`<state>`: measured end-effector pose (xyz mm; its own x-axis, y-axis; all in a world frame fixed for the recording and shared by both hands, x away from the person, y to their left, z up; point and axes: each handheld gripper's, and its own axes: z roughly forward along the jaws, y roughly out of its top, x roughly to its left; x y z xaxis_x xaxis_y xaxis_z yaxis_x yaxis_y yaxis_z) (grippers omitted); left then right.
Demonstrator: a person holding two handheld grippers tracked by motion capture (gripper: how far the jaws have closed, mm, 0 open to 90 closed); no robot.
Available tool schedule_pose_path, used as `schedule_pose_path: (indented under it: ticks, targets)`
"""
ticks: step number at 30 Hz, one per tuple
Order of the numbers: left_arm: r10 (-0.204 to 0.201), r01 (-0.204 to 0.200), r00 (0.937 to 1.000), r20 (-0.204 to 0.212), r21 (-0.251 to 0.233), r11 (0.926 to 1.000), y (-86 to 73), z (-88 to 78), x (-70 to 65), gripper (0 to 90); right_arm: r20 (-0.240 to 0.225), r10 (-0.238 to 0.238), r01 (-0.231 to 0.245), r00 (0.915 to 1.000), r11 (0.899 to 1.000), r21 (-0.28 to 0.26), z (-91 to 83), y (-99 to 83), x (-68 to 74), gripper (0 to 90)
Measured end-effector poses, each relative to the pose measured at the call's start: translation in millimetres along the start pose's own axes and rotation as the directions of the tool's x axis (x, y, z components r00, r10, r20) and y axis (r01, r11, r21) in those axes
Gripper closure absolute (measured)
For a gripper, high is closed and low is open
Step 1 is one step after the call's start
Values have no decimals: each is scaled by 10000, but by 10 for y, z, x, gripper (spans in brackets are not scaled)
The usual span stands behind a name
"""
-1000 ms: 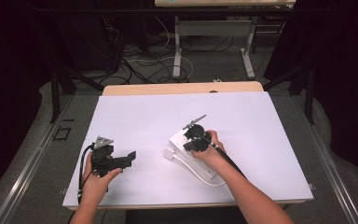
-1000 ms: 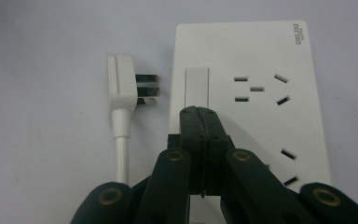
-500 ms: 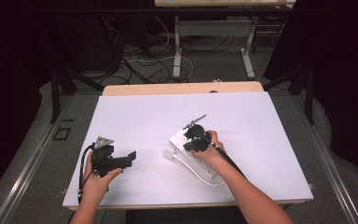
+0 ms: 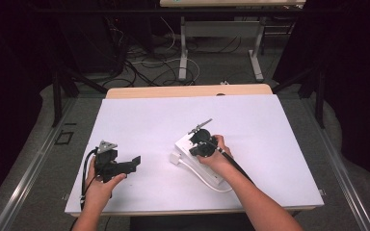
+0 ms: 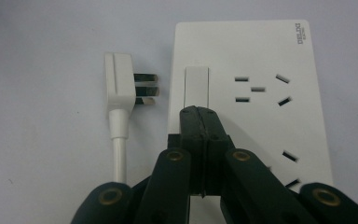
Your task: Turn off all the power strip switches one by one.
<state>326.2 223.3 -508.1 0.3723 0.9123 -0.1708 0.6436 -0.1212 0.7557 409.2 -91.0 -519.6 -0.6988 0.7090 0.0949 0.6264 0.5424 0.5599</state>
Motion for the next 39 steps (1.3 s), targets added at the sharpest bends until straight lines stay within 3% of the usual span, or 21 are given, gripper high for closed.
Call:
schedule_pose_path:
  ticks: [2, 3, 7, 8, 10, 11, 14, 16, 19, 20, 21, 23, 24, 26, 28, 31, 32, 33, 36, 37, 39]
  targets:
    - [-36, 36, 10000, -20, -30, 10000, -1, 2, -1, 49, -74, -19, 16, 10000, 9992, -403, 26, -13, -4, 900]
    - [-42, 42, 10000, -19, -32, 10000, -1, 3, 0, 49, -16, -25, 26, 10000, 10000, 51, -4, -2, -3, 900]
    - [-41, 41, 10000, -15, -35, 10000, 0, 1, -1, 49, 18, -14, 14, 10000, 10000, 53, -5, -2, 4, 900]
    - [-61, 61, 10000, -29, -119, 9999, -4, 6, -2, 49, -44, 112, -115, 9999, 9971, -753, 49, -19, 6, 900]
    - [-46, 46, 10000, 11, -6, 10000, -1, -2, 4, 49, -47, 229, -228, 9997, 9997, 114, -8, 1, 5, 900]
    - [-51, 51, 10000, 10, -16, 10000, -1, -2, 4, 49, -61, 277, -277, 9996, 9995, 138, -9, 2, 5, 900]
    - [-88, 88, 10000, -39, -125, 9999, -6, 5, 2, 49, -64, 433, -432, 9990, 9989, 201, -9, 8, 13, 900]
    - [-87, 87, 10000, -27, -125, 9999, -6, 5, 2, 49, -148, 141, -139, 9998, 9999, 98, -4, 9, -13, 900]
    - [-79, 78, 10000, -20, -100, 9999, -4, 5, 3, 50, -142, 414, -412, 9990, 9990, 152, 0, 14, -4, 900]
    - [-56, 56, 10000, 10, 1, 10000, -1, -1, 6, 49, -170, 370, -374, 9992, 9989, -264, 20, 2, -10, 900]
    - [-49, 49, 10000, 9, 29, 10000, 0, -2, 7, 50, -81, 379, -379, 9992, 9993, -59, 5, 9, -9, 900]
    - [-49, 49, 10000, 10, 29, 10000, 0, -1, 8, 50, -158, 351, -356, 9993, 9987, -355, 19, 6, -13, 900]
    - [-69, 69, 10000, -5, -41, 10000, -2, 3, 6, 49, -164, 233, -231, 9996, 9997, 119, -12, 27, -20, 900]
    - [-60, 60, 10000, -19, -49, 10000, -2, 2, 7, 50, -117, 47, -47, 9999, 10000, 9, -15, 45, -27, 900]
    - [-64, 64, 10000, -18, -56, 10000, -2, 1, 7, 50, -139, 378, -377, 9992, 9992, 108, -33, 64, -2, 900]
    - [-65, 65, 10000, -16, -53, 10000, -3, 1, 10, 50, -170, 230, -229, 9996, 9997, 48, -52, 84, 0, 900]
    - [-83, 83, 10000, -33, -123, 9999, -6, 6, 9, 50, -209, 440, -445, 9988, 9987, -239, -35, 88, 13, 900]
    - [-82, 82, 10000, -36, -120, 9999, -6, 5, 10, 50, -98, 179, -179, 9998, 9998, 28, -59, 106, -2, 900]
    - [-80, 80, 10000, -32, -125, 9999, -5, 2, 12, 50, -157, 412, -416, 9990, 9988, -253, -57, 135, 13, 900]
    - [-80, 79, 10000, -36, -127, 9999, -5, 2, 12, 50, -77, 152, -152, 9999, 9999, -13, -81, 151, -5, 900]
    - [-76, 75, 10000, -40, -124, 9999, -4, 2, 12, 50, -97, 227, -227, 9997, 9997, -31, -85, 173, -6, 900]
